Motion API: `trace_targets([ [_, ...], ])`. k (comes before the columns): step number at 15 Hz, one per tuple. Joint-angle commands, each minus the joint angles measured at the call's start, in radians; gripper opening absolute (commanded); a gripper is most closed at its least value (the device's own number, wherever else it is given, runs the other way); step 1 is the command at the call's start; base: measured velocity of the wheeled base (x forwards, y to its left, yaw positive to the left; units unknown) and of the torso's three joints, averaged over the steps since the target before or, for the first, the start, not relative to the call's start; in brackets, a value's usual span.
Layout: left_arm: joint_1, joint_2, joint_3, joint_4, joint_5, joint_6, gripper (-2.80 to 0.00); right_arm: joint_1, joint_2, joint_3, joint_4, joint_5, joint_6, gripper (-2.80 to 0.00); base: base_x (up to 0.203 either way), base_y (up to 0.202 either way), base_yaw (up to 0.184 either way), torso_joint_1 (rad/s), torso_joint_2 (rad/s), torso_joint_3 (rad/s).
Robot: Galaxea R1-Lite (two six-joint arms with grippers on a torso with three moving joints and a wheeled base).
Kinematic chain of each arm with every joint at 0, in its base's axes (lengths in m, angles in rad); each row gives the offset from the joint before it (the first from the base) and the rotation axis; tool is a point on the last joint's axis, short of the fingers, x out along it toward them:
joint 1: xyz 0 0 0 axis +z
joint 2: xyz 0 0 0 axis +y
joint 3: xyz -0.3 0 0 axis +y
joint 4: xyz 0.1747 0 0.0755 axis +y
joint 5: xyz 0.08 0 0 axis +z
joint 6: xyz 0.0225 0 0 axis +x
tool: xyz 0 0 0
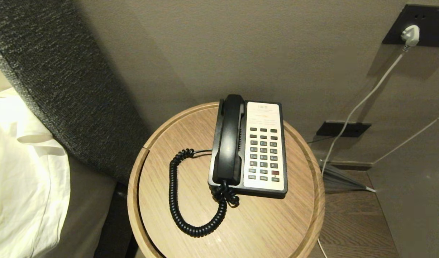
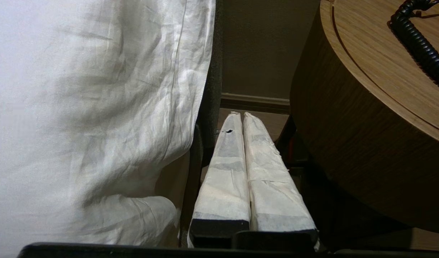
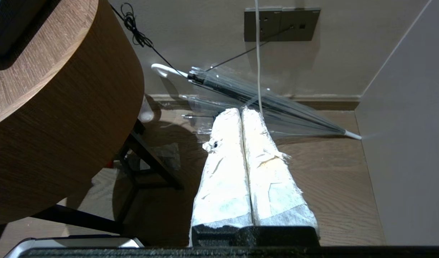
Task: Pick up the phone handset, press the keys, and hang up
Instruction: Pick up the desk phone handset
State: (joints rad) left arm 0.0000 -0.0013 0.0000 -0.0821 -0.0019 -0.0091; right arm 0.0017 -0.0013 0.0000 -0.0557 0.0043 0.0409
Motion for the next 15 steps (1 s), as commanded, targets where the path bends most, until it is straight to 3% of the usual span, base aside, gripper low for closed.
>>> trace_targets([
  [1,0.0,0.001,0.035,-0.001,0.0,0.0,-2.8,0.0,0.001,0.021,-0.001,0.0,0.001,-2.8,0.0,0.0,0.0,0.0,0.0,0.0],
  [6,0.0,0.001,0.034,0.004,0.001,0.014,-2.8,0.001,0.001,0.021,0.0,0.0,0.001,-2.8,0.0,0.0,0.0,0.0,0.0,0.0],
  [8,0.0,0.003,-0.028,0.009,-0.01,0.016,-2.8,0.0,0.001,0.021,-0.001,0.0,0.001,-2.8,0.0,0.0,0.0,0.0,0.0,0.0],
  [11,0.0,0.174,-0.356,0.119,-0.133,0.008,-2.8,0.001,0.001,0.021,-0.001,0.0,0.001,-2.8,0.0,0.0,0.0,0.0,0.0,0.0],
  [15,-0.008,0.695,-0.836,0.317,-0.307,-0.012,-2.8,0.001,0.001,0.021,-0.001,0.0,0.001,-2.8,0.0,0.0,0.0,0.0,0.0,0.0],
])
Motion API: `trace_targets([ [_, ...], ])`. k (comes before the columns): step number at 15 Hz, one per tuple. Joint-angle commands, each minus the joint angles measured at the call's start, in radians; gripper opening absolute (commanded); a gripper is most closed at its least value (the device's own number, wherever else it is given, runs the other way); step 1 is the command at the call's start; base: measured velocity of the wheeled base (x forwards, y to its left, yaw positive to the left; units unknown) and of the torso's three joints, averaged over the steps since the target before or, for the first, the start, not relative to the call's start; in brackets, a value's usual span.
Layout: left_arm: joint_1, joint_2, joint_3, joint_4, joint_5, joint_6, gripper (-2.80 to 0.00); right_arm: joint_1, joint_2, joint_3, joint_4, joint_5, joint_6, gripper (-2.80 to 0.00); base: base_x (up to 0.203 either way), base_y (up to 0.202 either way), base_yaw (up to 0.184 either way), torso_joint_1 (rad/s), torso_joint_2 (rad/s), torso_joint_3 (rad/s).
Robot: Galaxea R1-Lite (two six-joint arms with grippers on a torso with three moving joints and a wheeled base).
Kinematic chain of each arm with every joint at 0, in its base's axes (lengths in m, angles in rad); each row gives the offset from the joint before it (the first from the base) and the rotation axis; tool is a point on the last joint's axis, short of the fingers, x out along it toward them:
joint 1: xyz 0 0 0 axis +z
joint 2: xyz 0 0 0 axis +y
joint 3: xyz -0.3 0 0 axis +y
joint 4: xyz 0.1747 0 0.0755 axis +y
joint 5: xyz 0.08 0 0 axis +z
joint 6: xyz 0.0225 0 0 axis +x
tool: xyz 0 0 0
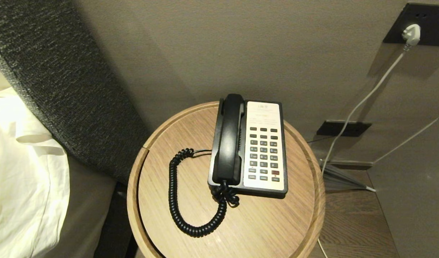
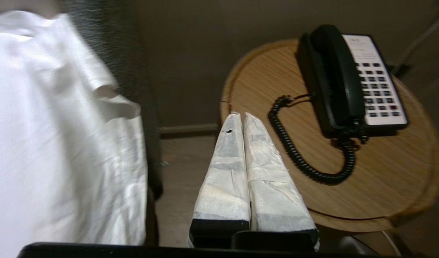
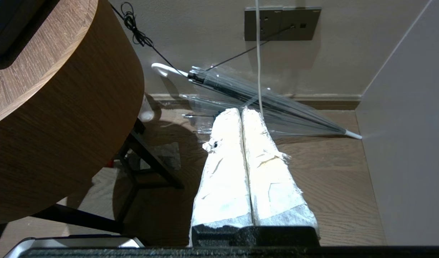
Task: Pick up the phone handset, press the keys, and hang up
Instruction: Pick up the desk phone handset
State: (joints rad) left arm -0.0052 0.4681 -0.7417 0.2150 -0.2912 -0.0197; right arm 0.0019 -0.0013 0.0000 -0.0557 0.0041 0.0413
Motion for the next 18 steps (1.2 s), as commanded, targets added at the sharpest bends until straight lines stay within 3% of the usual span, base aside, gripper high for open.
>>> trace_targets([
  [1,-0.019,0.357,-0.184,0.054,-0.055,-0.005,-2.8,0.0,0.001,0.021,-0.001,0.001,0.0,-2.8,0.0,0.0,0.0,0.0,0.0,0.0],
  [4,-0.113,0.708,-0.455,0.145,-0.091,-0.074,-2.8,0.0,0.001,0.021,-0.001,0.001,0.0,-2.8,0.0,0.0,0.0,0.0,0.0,0.0],
  [6,-0.299,0.875,-0.611,0.208,-0.044,-0.137,-2.8,0.0,0.001,0.021,-0.001,0.001,0.0,-2.8,0.0,0.0,0.0,0.0,0.0,0.0],
  [10,-0.648,1.065,-0.736,0.278,0.21,-0.199,-2.8,0.0,0.001,0.021,-0.001,0.001,0.0,-2.8,0.0,0.0,0.0,0.0,0.0,0.0],
  [12,-0.762,1.129,-0.763,0.294,0.356,-0.21,-2.8,0.0,0.001,0.021,-0.001,0.001,0.0,-2.8,0.0,0.0,0.0,0.0,0.0,0.0],
  [14,-0.817,1.163,-0.78,0.303,0.428,-0.215,-2.8,0.0,0.001,0.021,0.0,0.001,0.0,-2.8,0.0,0.0,0.0,0.0,0.0,0.0],
  [15,-0.841,1.167,-0.783,0.308,0.439,-0.214,-1.18,0.0,0.001,0.021,-0.001,0.001,0.0,-2.8,0.0,0.0,0.0,0.0,0.0,0.0],
  [16,-0.856,1.178,-0.788,0.309,0.471,-0.212,0.0,0.001,0.001,0.021,-0.001,0.001,0.0,-2.8,0.0,0.0,0.0,0.0,0.0,0.0],
  [18,-0.891,1.21,-0.836,0.311,0.531,-0.209,0.0,0.0,0.001,0.021,-0.001,0.001,0.0,-2.8,0.0,0.0,0.0,0.0,0.0,0.0],
])
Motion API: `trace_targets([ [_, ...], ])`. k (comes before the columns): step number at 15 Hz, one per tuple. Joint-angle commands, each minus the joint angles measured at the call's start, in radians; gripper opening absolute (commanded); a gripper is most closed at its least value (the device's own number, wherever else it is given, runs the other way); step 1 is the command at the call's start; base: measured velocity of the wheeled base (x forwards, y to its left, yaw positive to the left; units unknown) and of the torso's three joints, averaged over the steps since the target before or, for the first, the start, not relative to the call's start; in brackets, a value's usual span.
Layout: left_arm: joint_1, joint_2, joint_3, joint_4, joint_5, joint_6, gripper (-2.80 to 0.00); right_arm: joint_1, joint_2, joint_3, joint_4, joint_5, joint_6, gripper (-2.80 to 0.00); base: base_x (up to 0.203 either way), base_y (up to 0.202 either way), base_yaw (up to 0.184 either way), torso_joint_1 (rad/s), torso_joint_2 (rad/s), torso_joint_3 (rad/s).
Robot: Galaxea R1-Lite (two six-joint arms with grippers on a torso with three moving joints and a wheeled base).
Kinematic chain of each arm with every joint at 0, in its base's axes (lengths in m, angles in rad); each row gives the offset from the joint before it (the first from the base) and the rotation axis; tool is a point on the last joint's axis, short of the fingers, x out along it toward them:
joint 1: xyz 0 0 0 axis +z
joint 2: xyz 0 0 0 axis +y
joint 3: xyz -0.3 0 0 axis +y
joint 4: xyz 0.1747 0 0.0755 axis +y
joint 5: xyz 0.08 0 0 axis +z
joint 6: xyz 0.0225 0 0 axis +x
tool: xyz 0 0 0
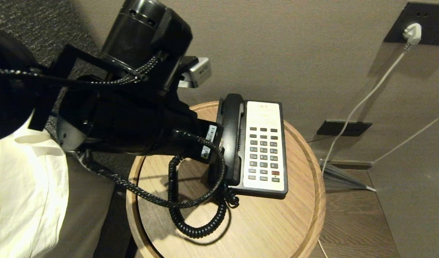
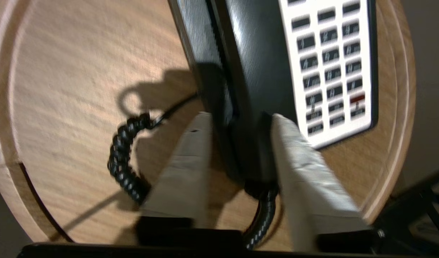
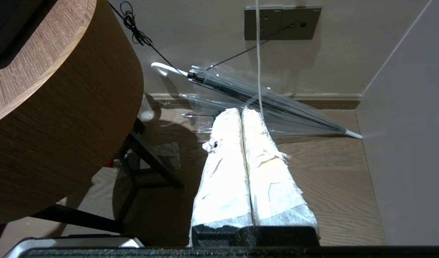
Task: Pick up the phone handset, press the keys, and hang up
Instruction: Pick up the desk phone handset
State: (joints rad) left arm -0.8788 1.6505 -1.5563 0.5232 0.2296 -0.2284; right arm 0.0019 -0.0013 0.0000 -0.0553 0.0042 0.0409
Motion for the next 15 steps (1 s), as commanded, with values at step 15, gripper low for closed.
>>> trace_targets([
  [15,-0.076,0.215,-0.255,0.123,0.261,-0.02,0.0,0.0,0.001,0.021,0.0,0.0,0.001,-2.8,0.0,0.0,0.0,0.0,0.0,0.0],
])
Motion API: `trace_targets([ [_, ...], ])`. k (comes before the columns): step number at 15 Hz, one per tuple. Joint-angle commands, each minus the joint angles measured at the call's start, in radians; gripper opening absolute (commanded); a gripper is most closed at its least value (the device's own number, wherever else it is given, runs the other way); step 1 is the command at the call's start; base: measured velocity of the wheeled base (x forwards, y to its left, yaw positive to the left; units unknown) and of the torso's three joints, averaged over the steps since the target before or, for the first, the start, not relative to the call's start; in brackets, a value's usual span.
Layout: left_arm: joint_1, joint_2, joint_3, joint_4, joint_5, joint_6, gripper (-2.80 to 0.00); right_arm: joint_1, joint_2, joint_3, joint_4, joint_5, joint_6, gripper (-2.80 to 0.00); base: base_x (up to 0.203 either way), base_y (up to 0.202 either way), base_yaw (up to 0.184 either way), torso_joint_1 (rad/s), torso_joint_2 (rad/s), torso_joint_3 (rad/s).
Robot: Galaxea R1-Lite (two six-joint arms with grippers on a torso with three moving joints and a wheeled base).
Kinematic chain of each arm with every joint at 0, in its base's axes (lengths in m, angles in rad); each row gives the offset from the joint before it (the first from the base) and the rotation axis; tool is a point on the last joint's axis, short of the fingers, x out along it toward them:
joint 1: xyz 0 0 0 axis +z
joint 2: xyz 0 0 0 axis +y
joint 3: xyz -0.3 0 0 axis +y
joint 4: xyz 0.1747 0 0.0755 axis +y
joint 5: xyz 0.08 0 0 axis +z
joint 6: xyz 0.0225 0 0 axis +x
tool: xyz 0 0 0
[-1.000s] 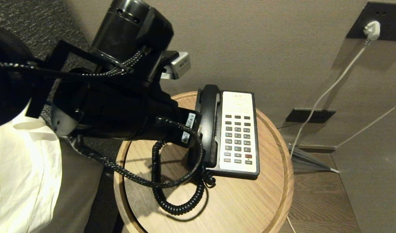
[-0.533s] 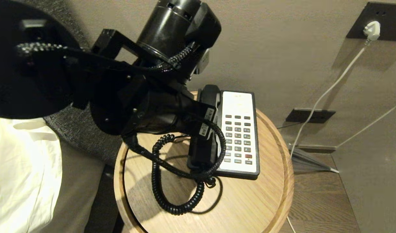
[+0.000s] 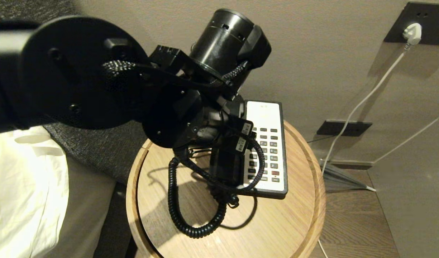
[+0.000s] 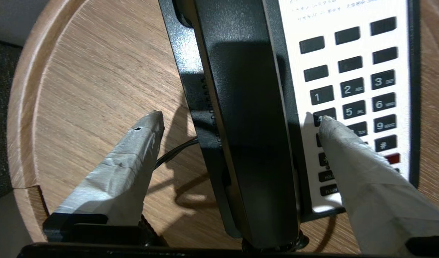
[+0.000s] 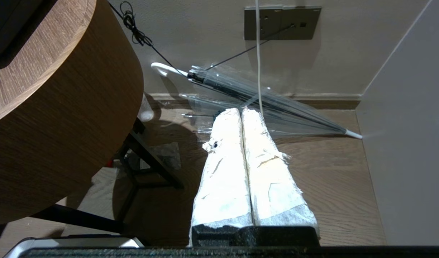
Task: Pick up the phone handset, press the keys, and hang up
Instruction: Pick up the desk phone handset
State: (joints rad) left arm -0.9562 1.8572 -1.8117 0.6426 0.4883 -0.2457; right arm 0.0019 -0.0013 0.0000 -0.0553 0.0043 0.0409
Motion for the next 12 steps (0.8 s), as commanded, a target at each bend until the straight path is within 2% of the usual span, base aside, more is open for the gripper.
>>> trace_targets([
  [1,0.005,0.013,0.002,0.003,0.004,-0.003,0.0,0.0,0.001,0.021,-0.001,0.0,0.001,-2.8,0.0,0.0,0.0,0.0,0.0,0.0],
  [11,0.016,0.027,0.0,0.012,0.003,-0.007,0.0,0.001,0.001,0.021,-0.001,0.0,0.001,-2.8,0.0,0.0,0.0,0.0,0.0,0.0],
  [12,0.016,0.027,0.0,0.012,0.003,-0.012,-1.44,0.001,0.001,0.021,-0.001,0.0,0.001,-2.8,0.0,0.0,0.0,0.0,0.0,0.0],
])
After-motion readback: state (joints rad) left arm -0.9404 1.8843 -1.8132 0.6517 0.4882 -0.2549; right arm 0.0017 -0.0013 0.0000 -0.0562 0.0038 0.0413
